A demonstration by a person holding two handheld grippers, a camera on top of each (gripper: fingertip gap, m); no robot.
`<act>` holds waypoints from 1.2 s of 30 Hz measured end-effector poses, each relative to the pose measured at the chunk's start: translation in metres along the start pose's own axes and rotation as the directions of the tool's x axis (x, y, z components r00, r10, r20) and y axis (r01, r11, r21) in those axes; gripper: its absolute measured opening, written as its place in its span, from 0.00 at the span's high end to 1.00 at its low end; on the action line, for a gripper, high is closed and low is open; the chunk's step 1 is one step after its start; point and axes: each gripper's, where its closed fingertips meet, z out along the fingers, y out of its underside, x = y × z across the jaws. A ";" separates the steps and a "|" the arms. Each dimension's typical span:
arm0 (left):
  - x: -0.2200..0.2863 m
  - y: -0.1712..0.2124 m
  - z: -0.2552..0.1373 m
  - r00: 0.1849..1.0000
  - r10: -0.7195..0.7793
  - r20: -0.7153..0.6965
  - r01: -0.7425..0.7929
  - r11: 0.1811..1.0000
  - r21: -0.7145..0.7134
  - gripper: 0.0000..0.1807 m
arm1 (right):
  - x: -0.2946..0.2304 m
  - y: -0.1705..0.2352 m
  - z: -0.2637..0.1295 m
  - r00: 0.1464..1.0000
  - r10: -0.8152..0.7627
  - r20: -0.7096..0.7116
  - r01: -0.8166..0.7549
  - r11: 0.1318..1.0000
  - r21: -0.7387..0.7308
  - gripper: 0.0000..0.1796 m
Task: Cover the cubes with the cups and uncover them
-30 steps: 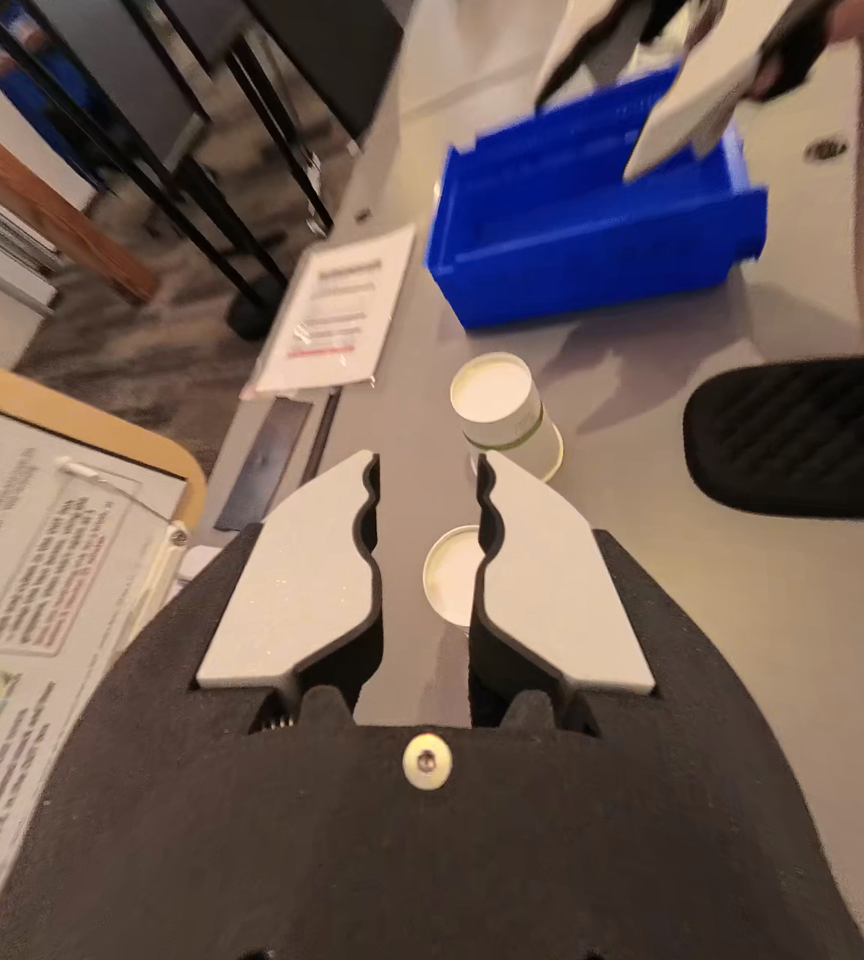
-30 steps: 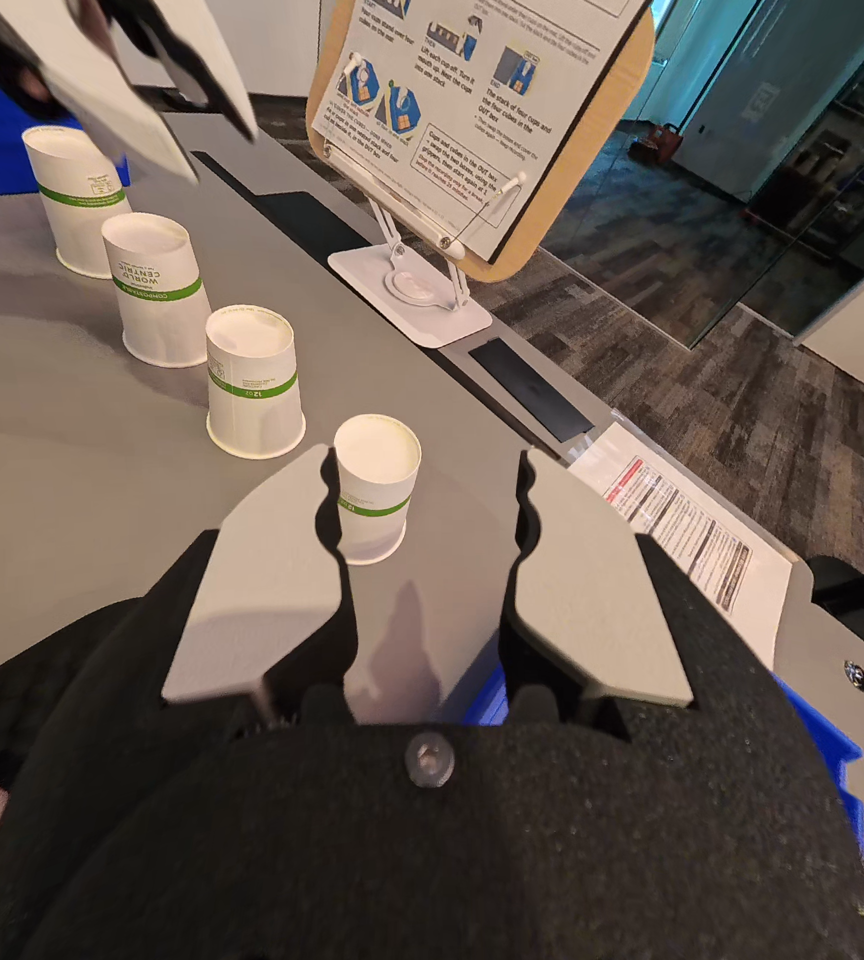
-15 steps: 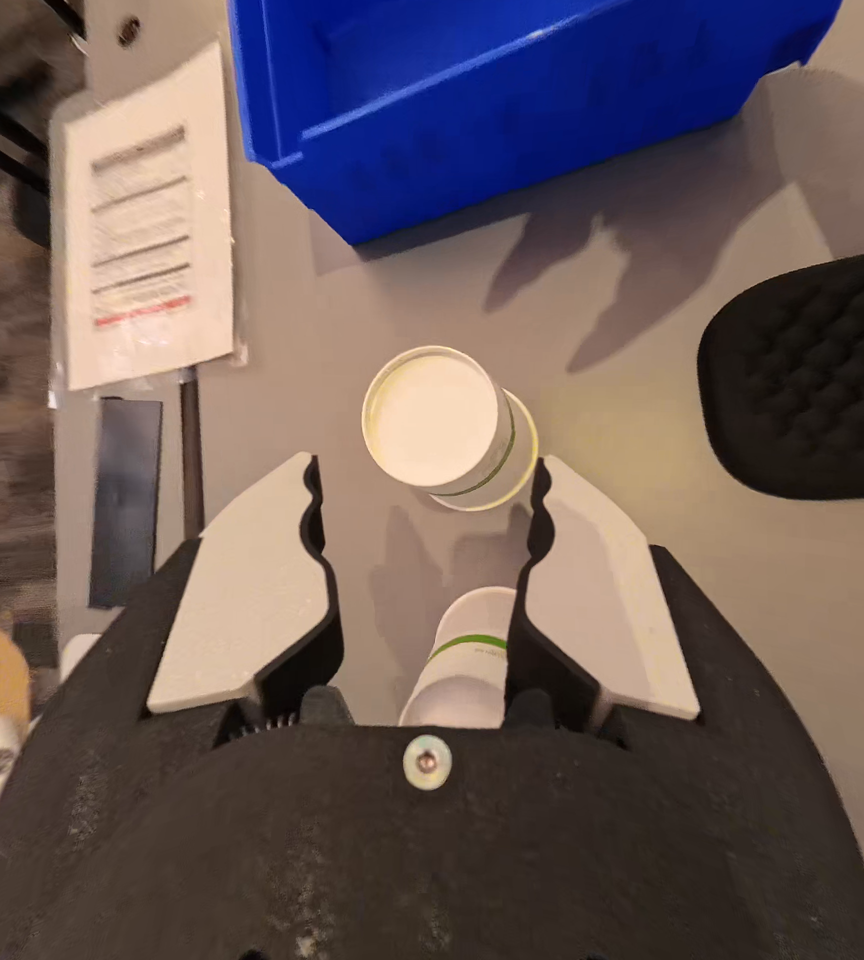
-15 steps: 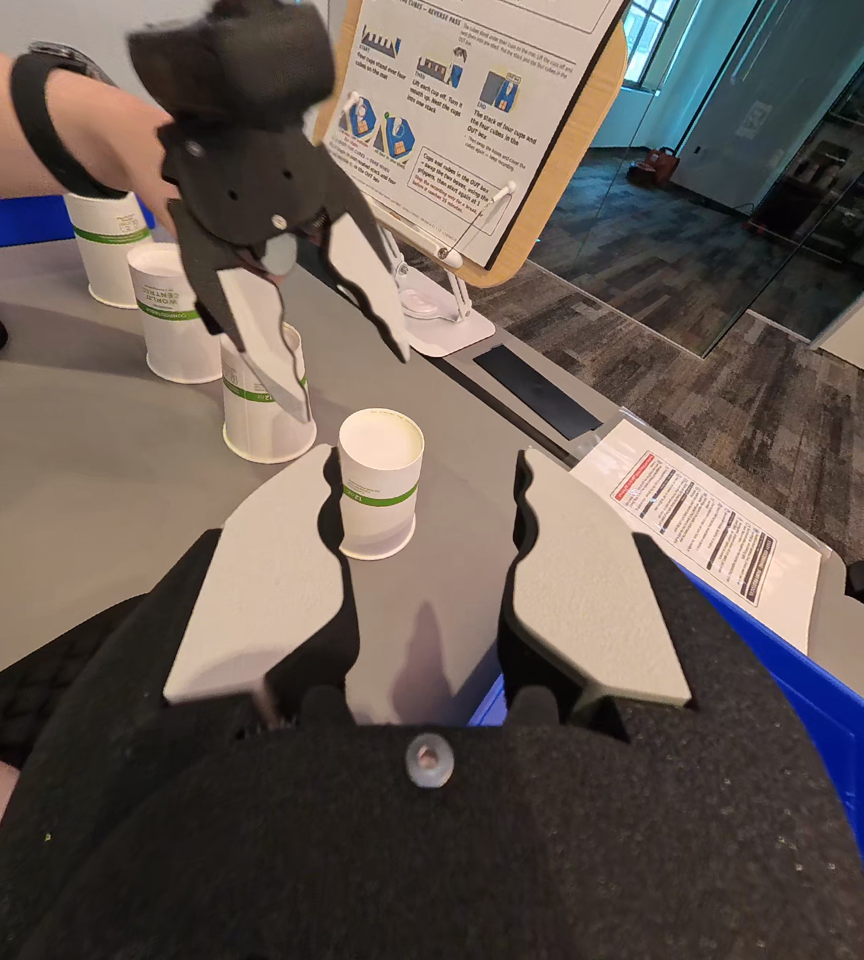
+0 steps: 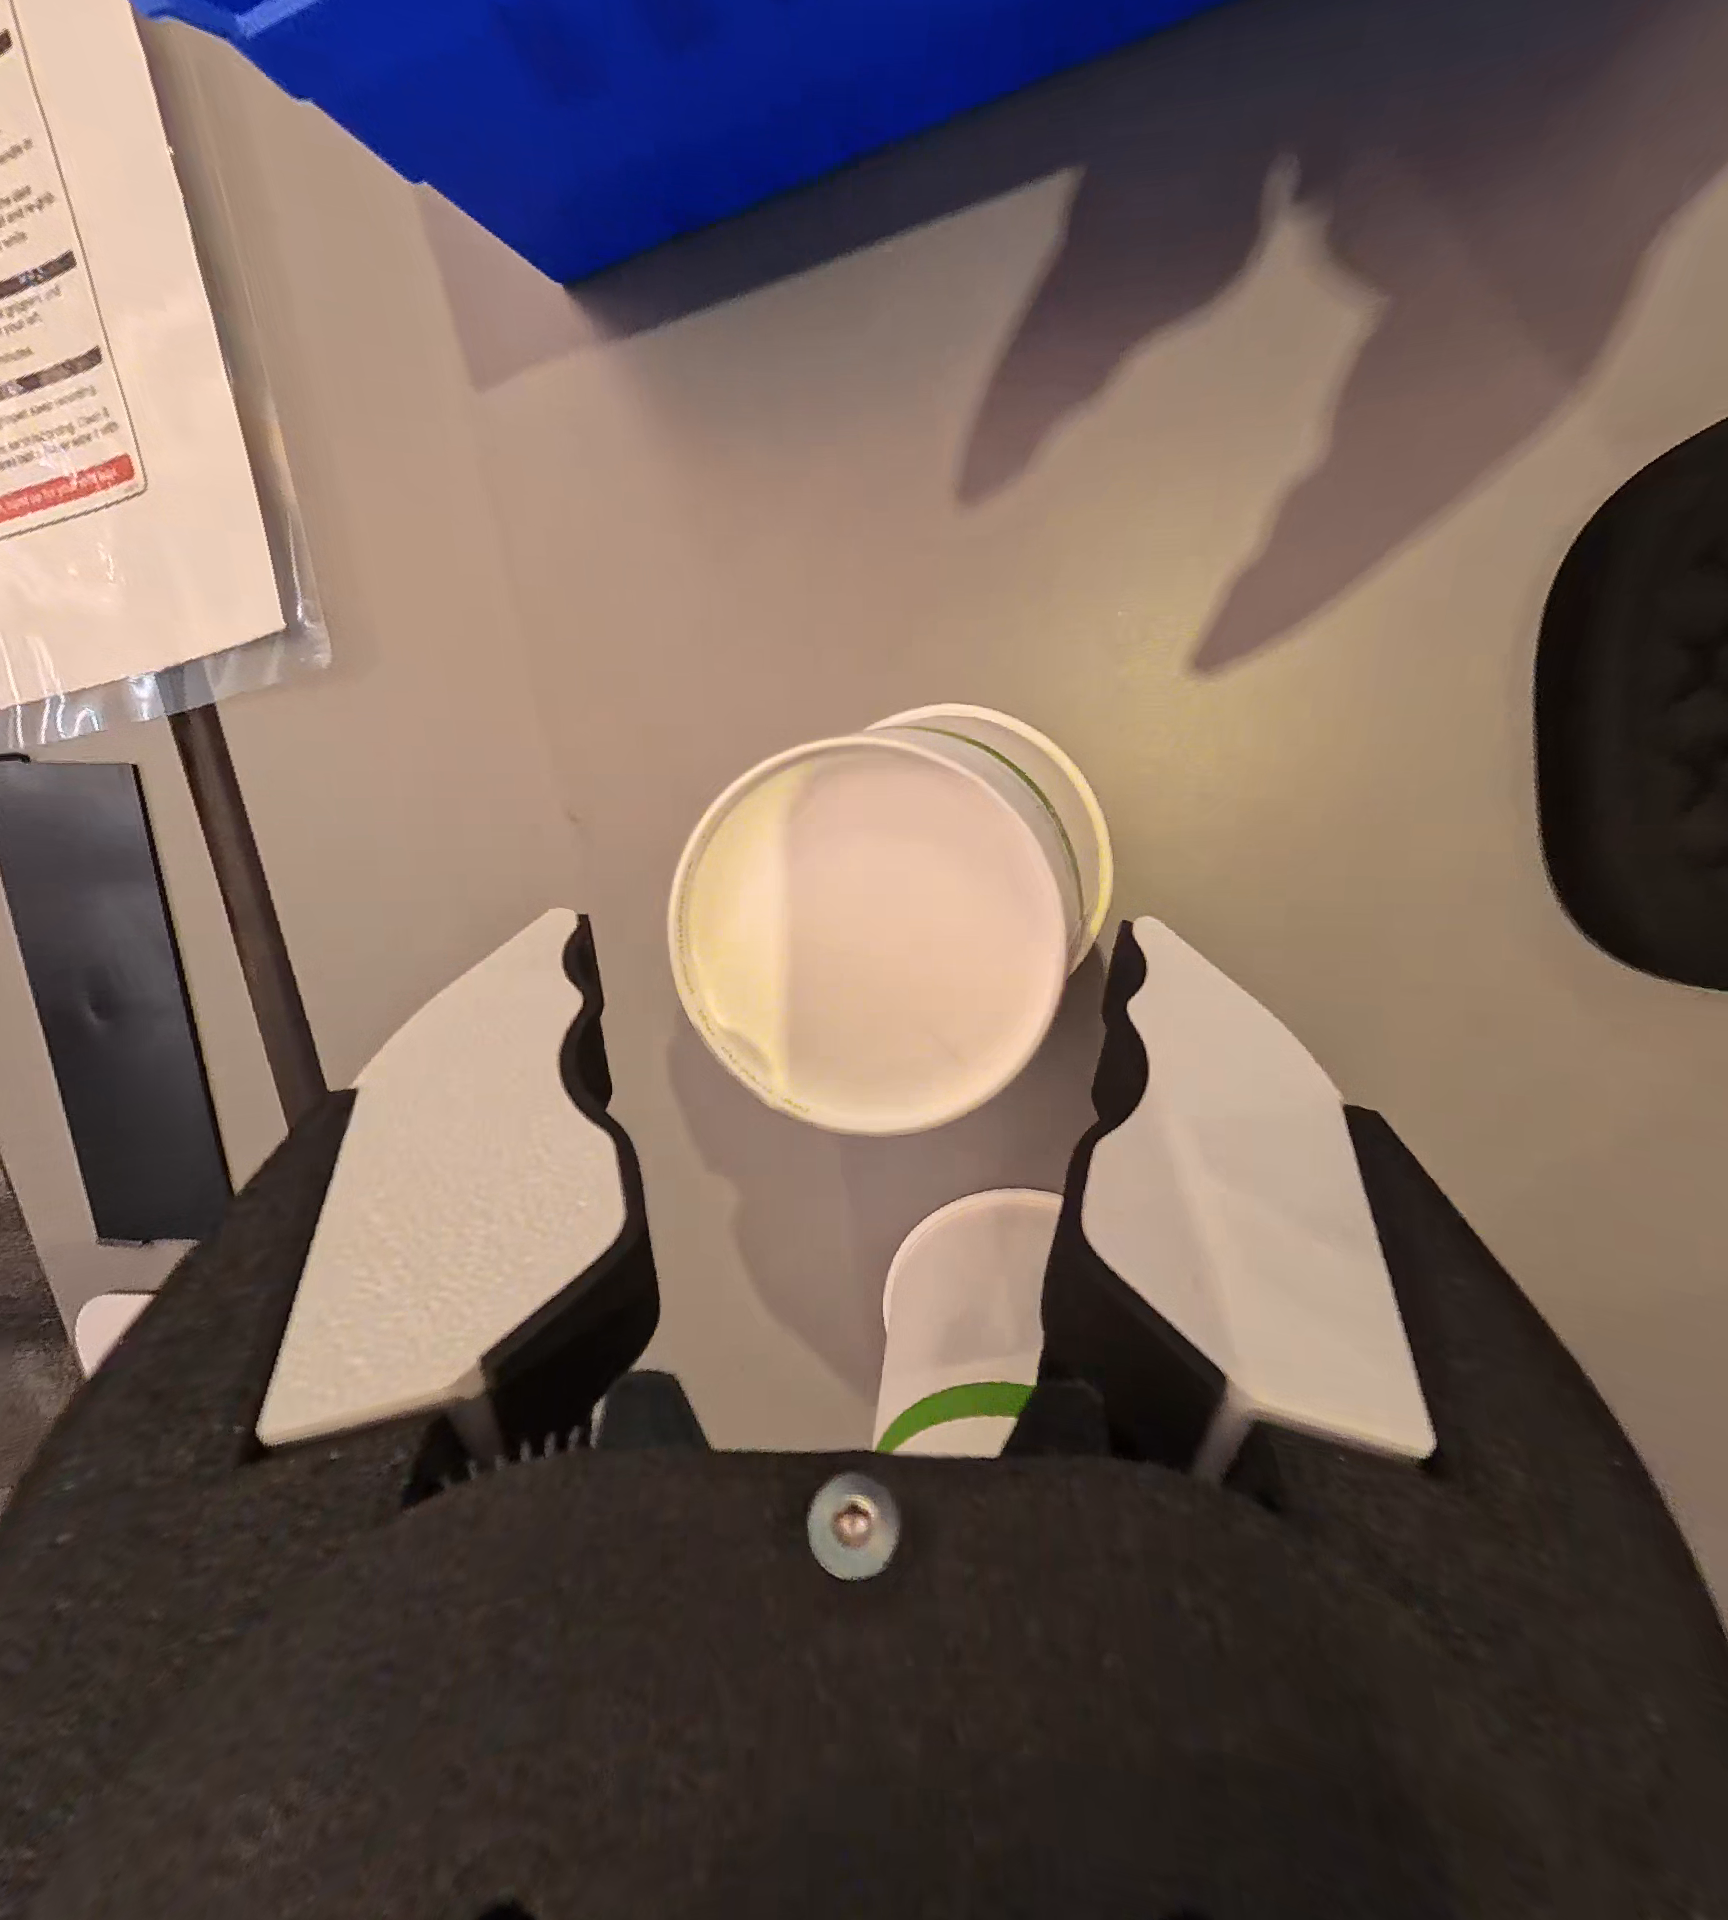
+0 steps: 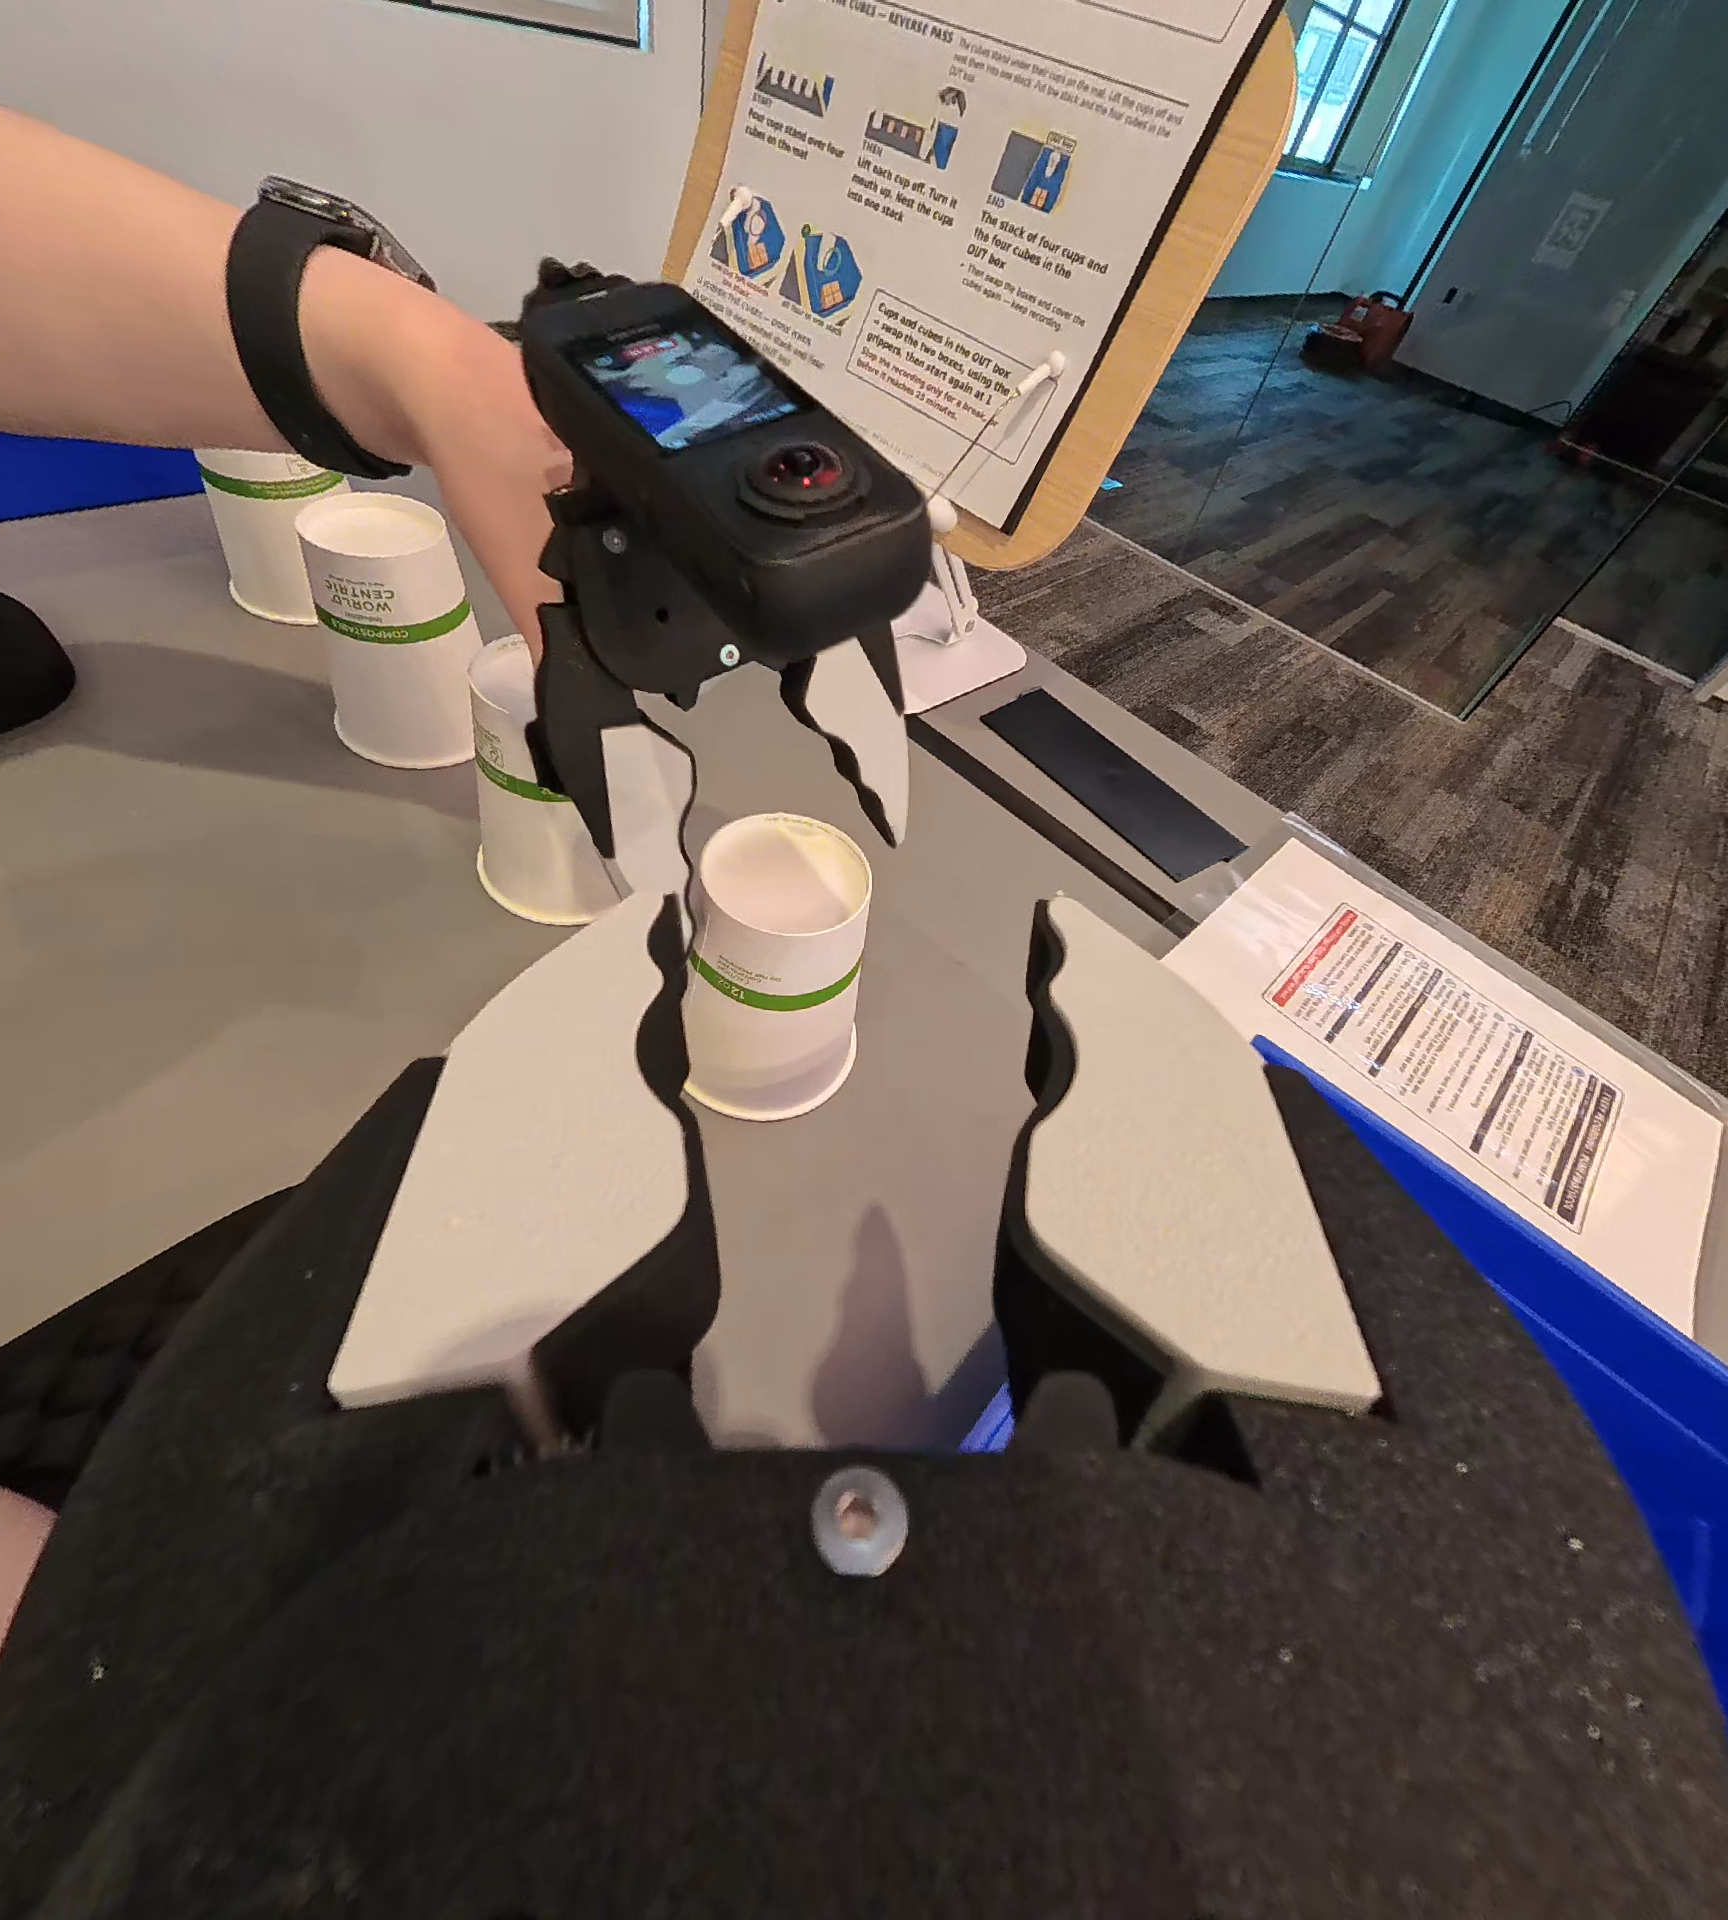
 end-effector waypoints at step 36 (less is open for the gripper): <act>0.003 -0.021 -0.016 0.996 -0.053 -0.079 0.065 0.985 0.158 0.53 | 0.004 0.003 -0.001 0.999 0.031 0.024 -0.032 0.999 0.040 0.65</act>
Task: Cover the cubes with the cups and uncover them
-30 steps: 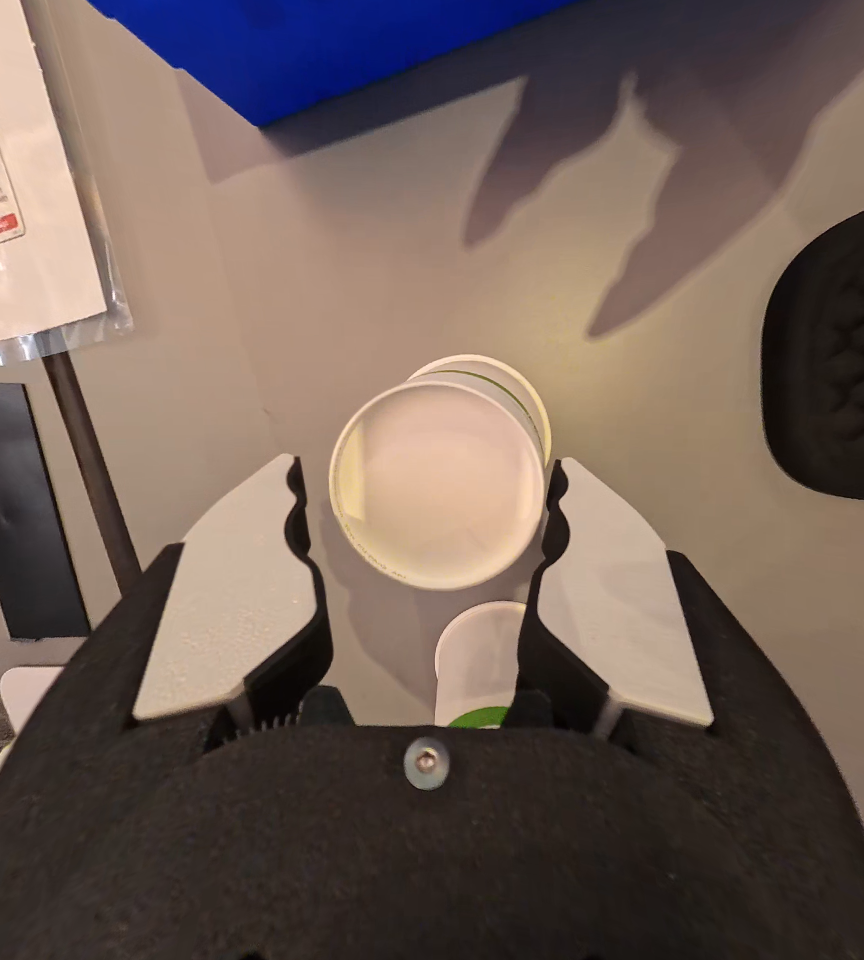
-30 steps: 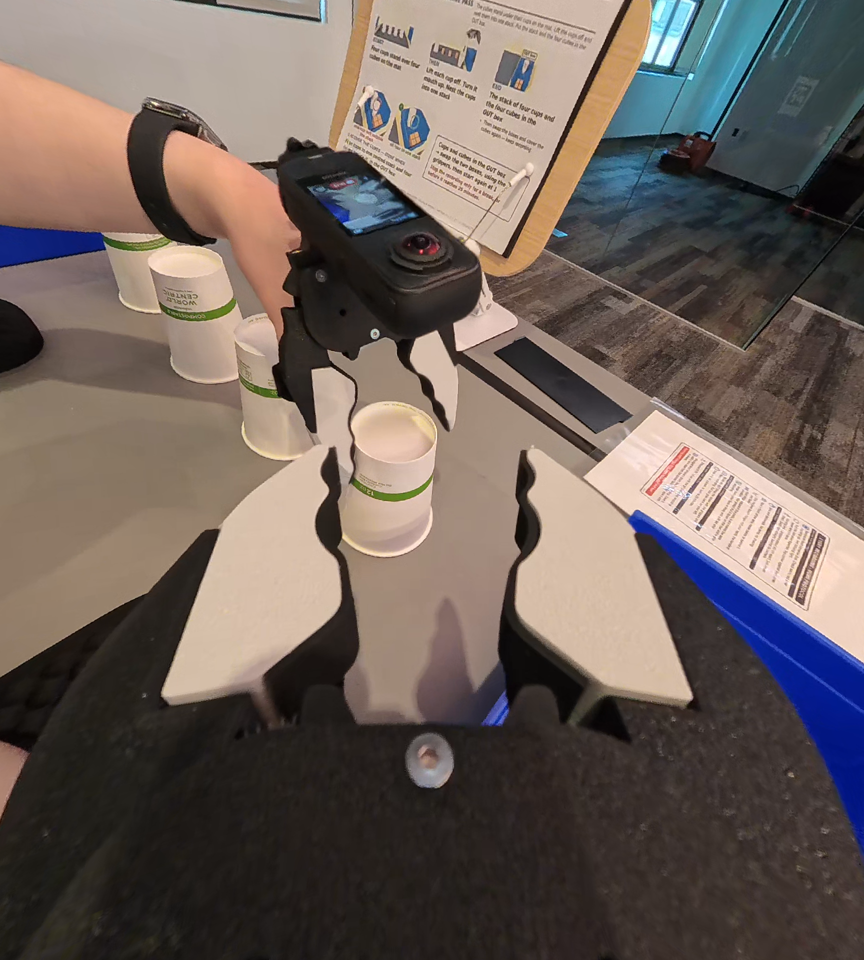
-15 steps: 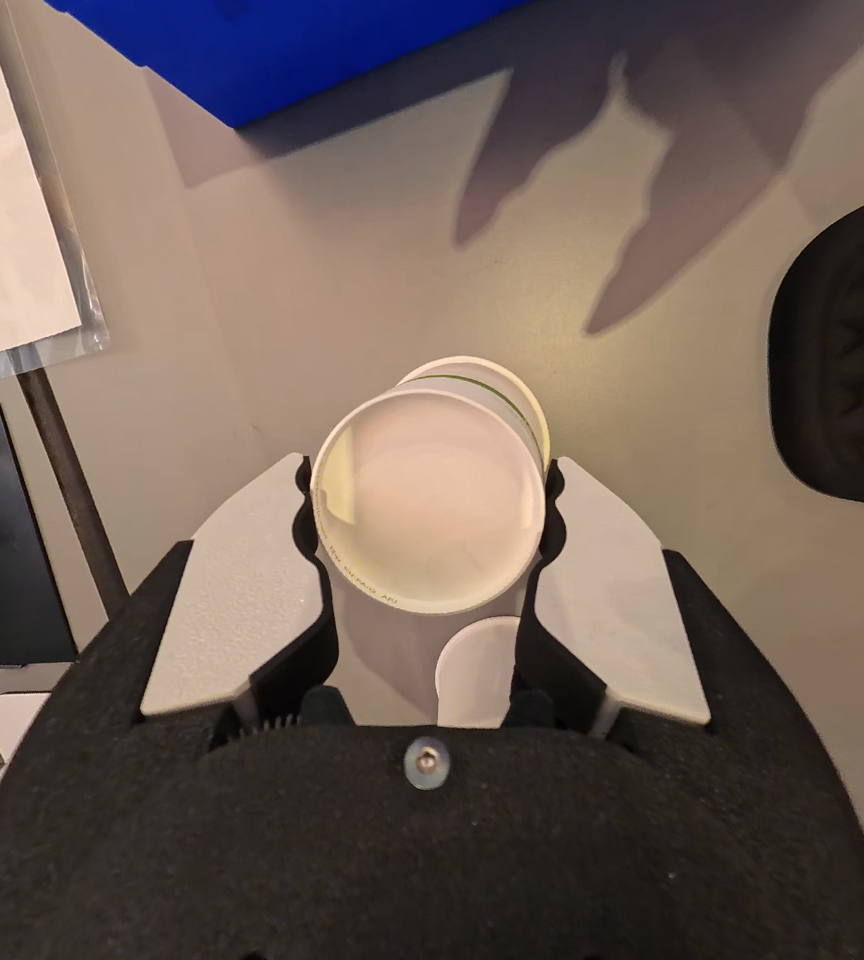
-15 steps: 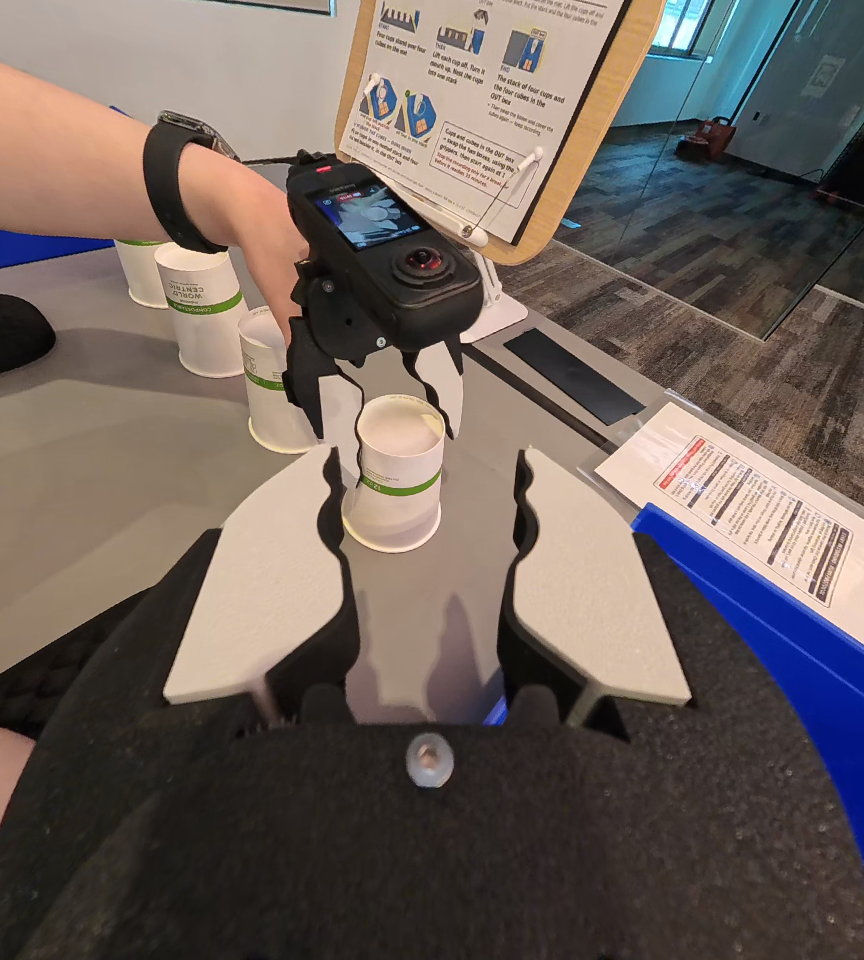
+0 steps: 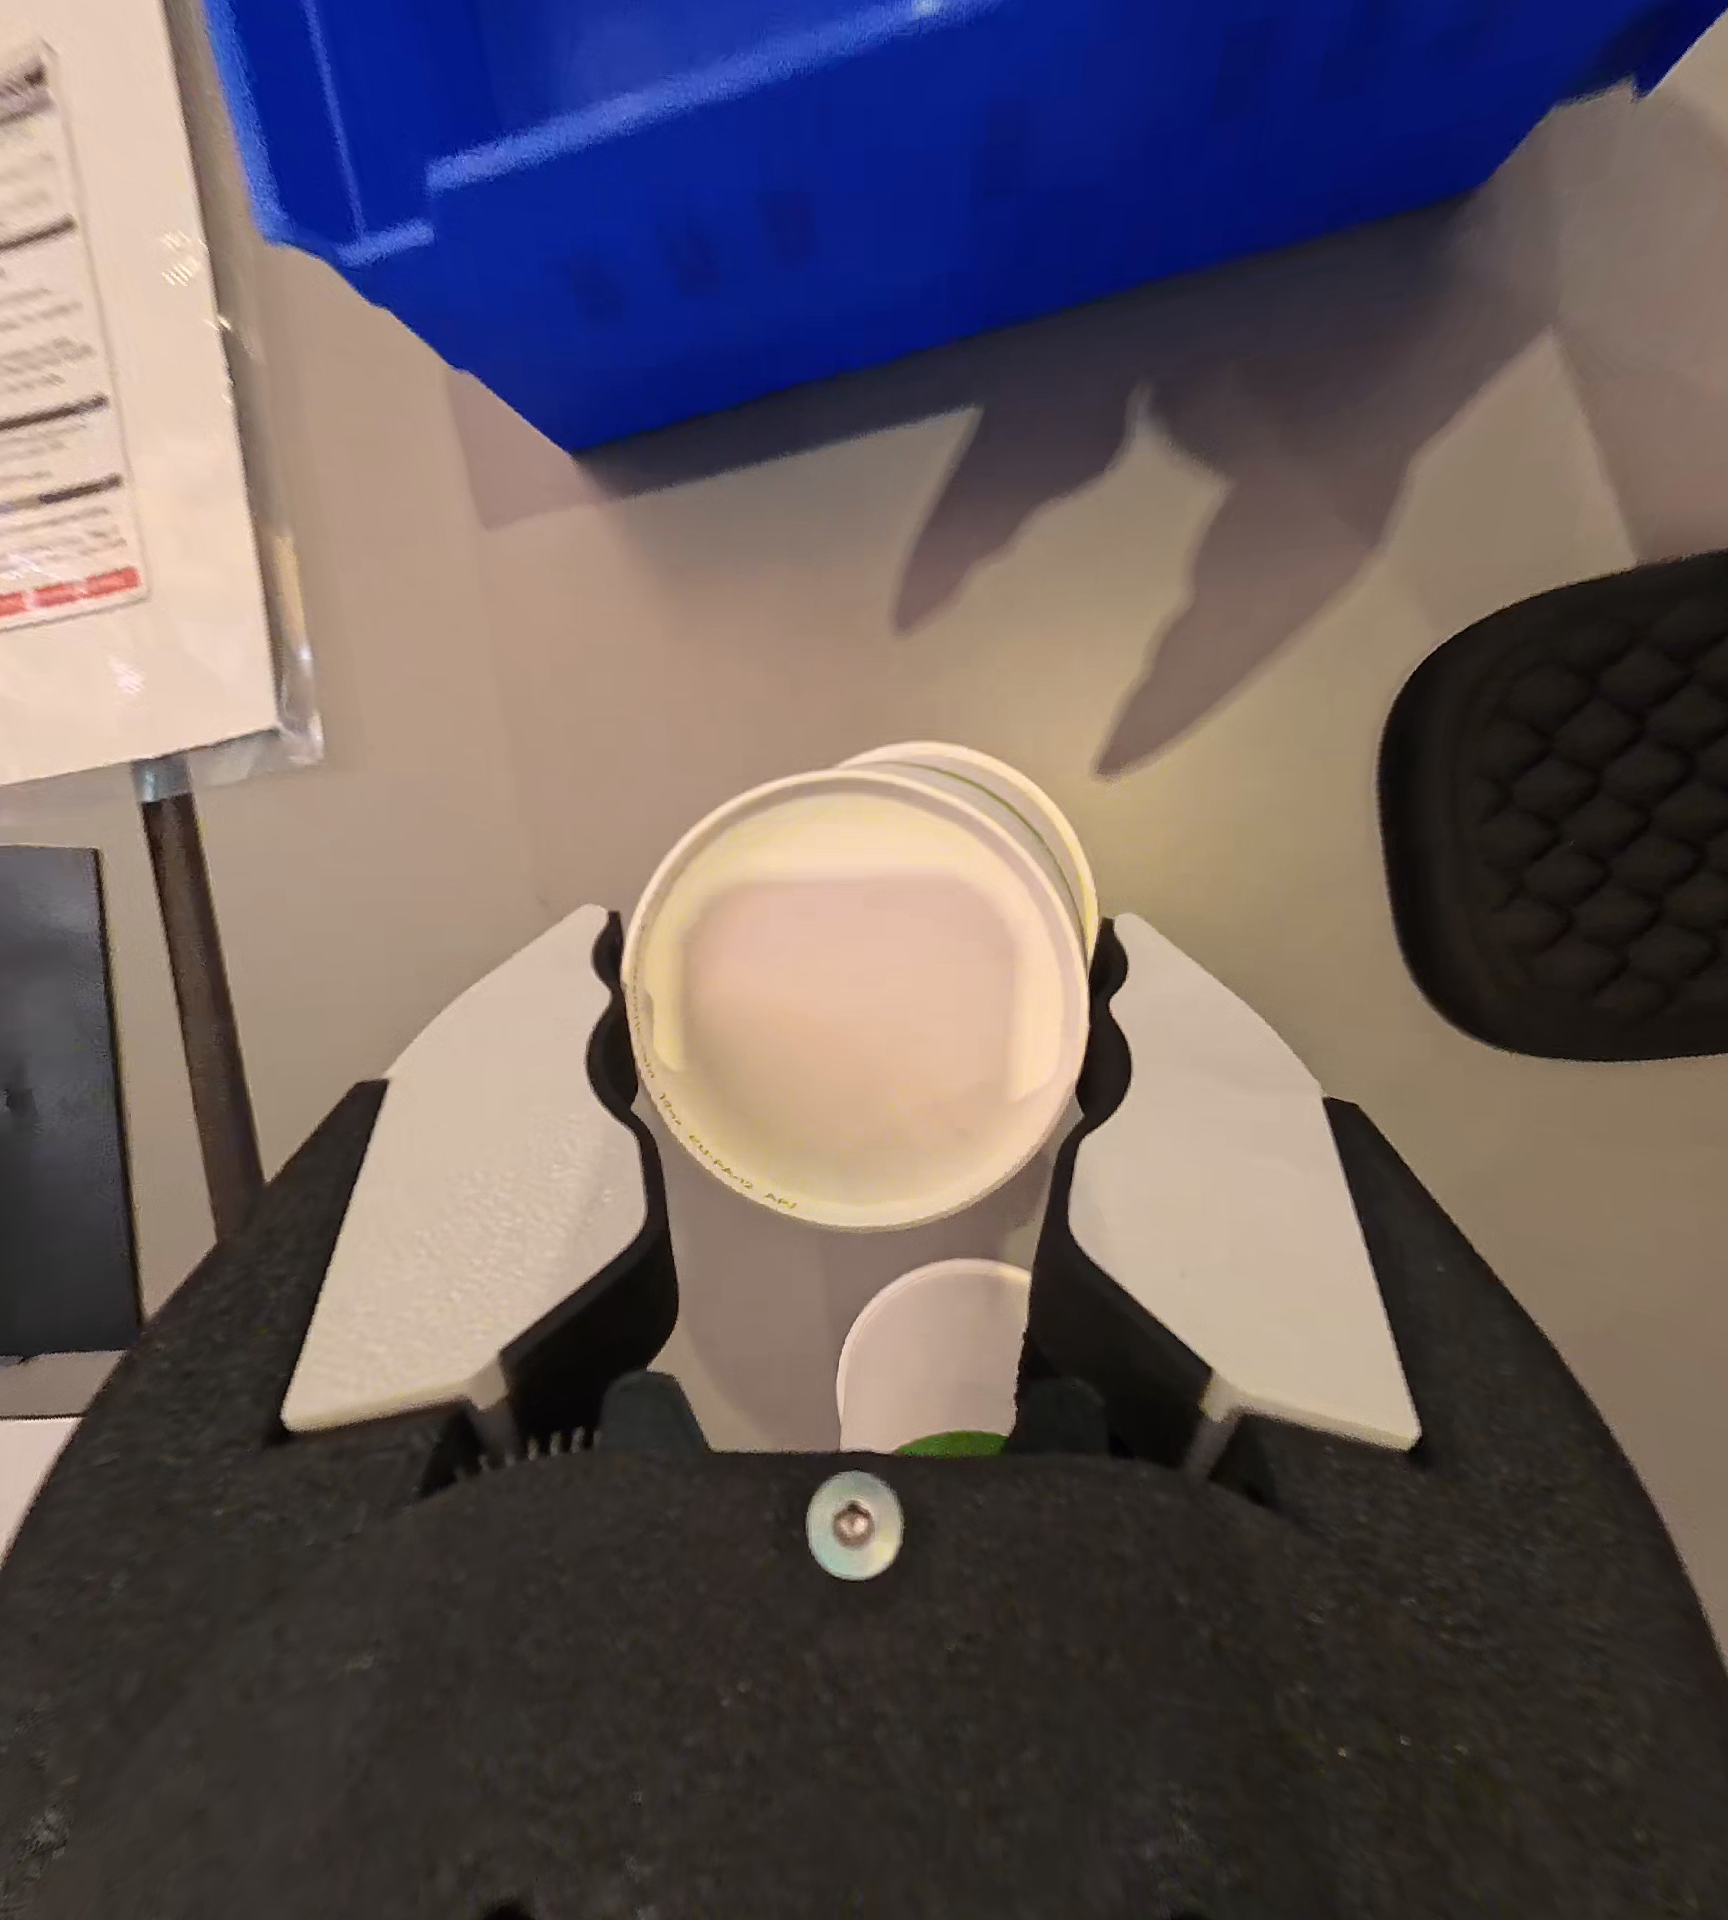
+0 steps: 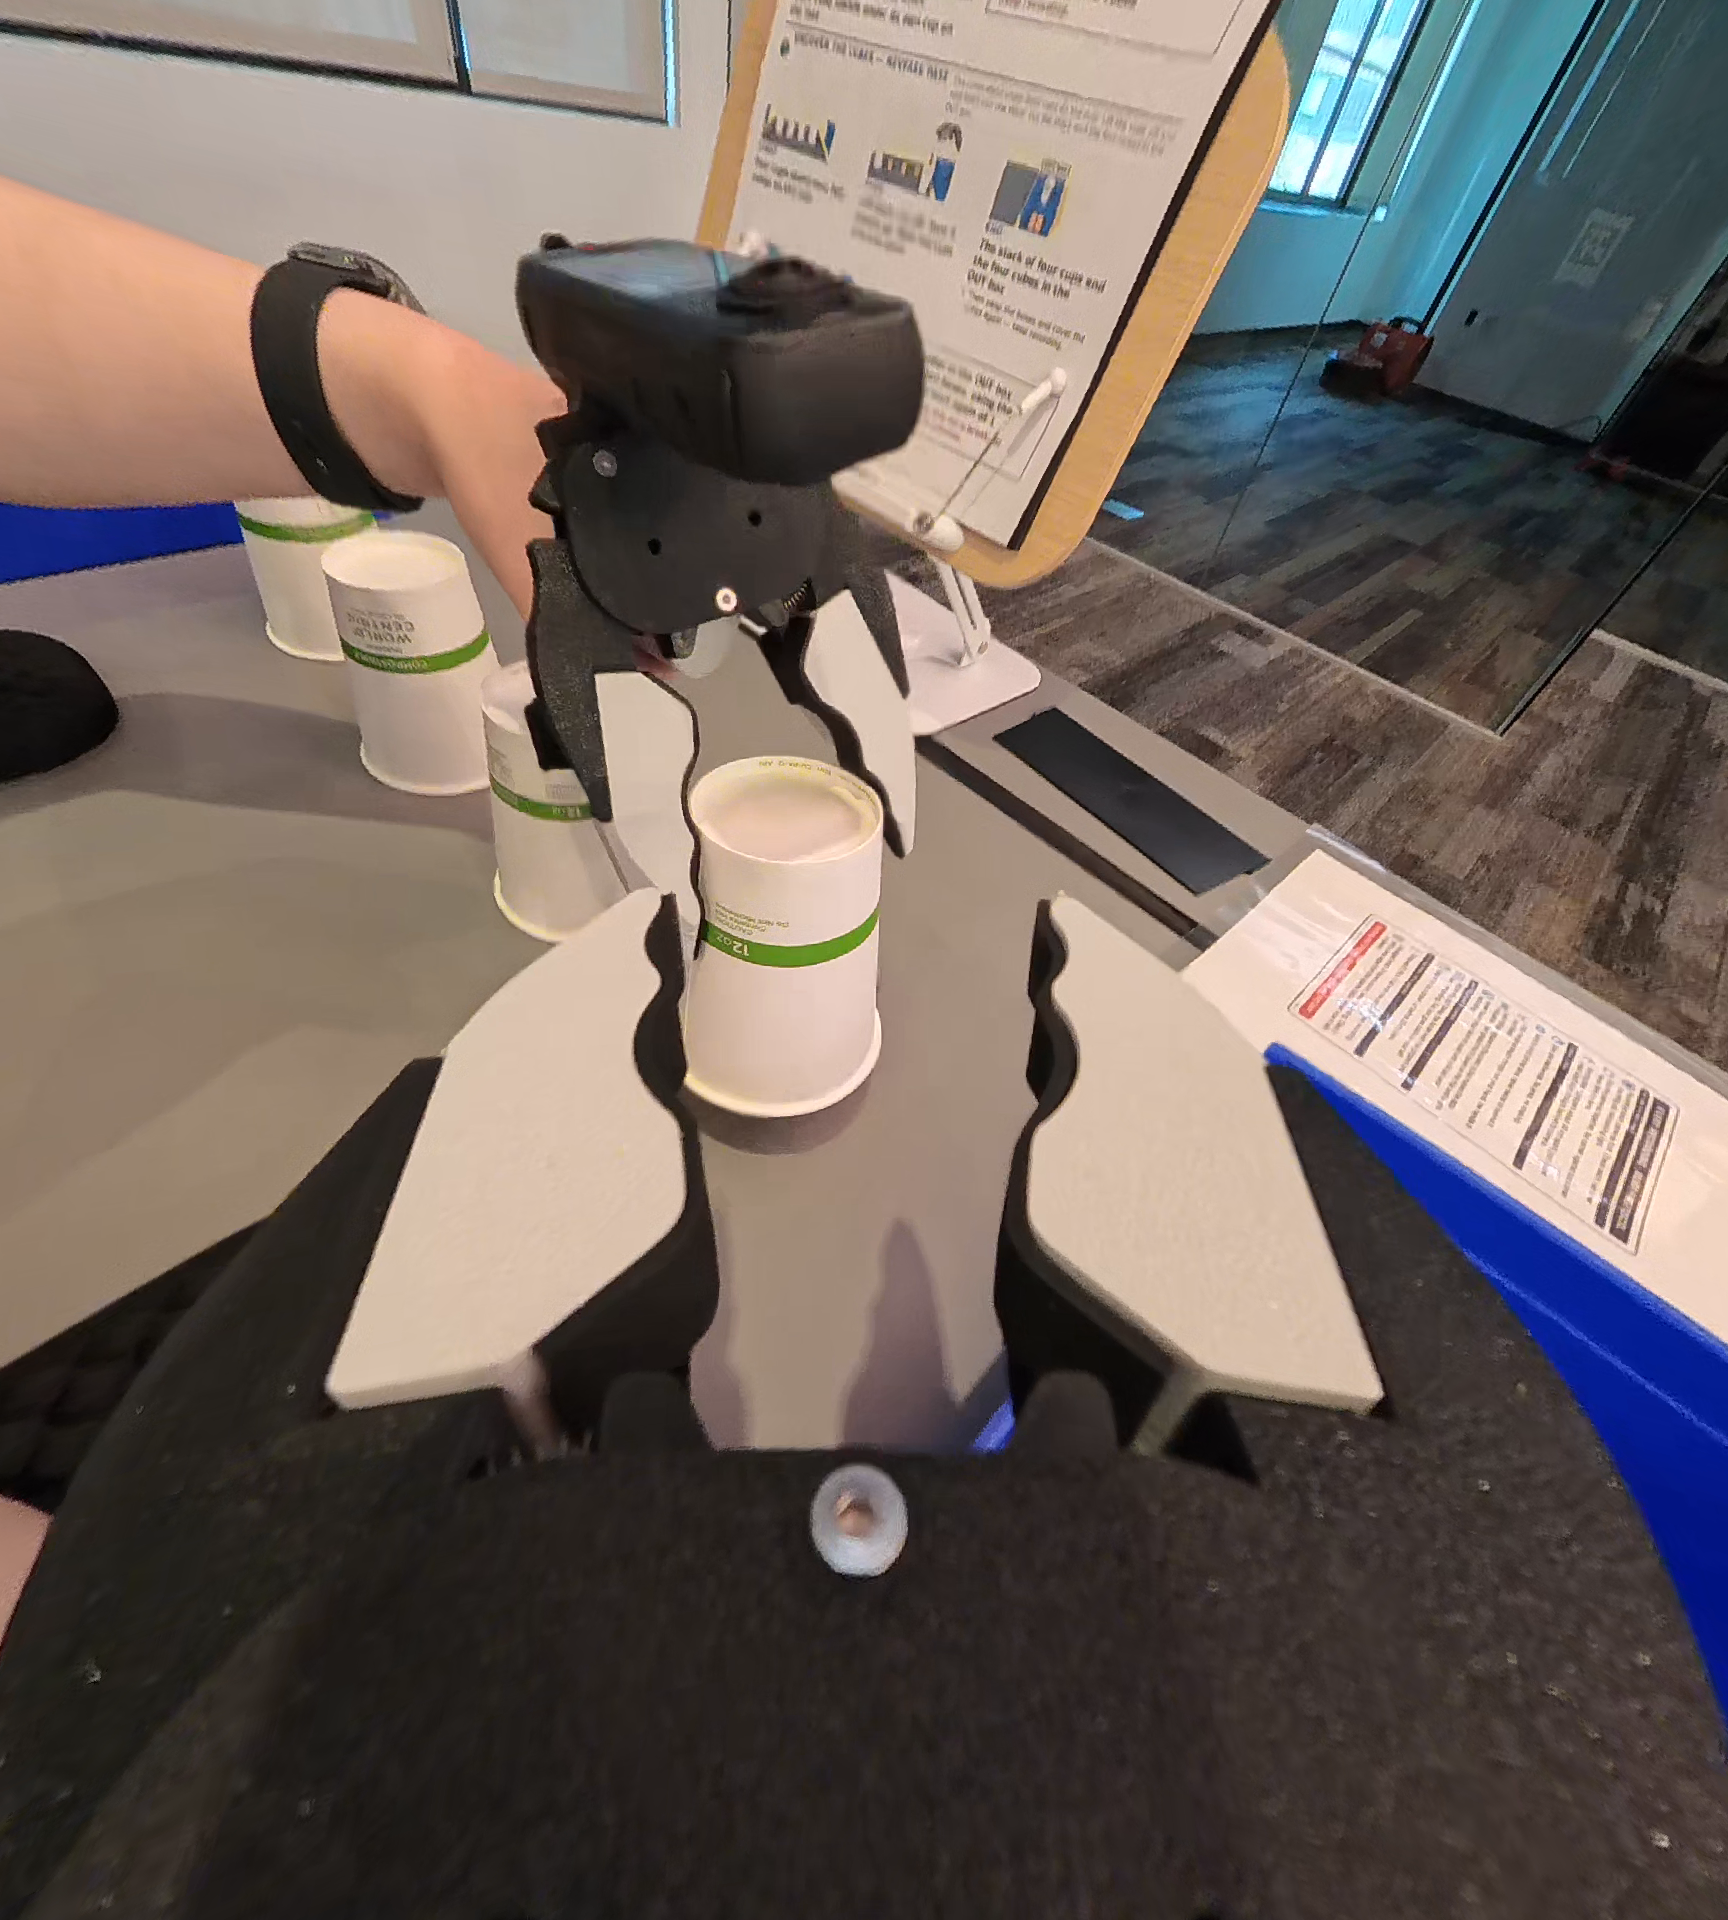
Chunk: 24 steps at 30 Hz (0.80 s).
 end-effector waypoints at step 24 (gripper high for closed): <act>-0.036 -0.048 -0.231 0.943 -0.156 0.293 -0.001 0.881 0.472 0.54 | 0.009 -0.100 0.036 0.746 0.396 0.535 -0.623 0.700 0.349 0.70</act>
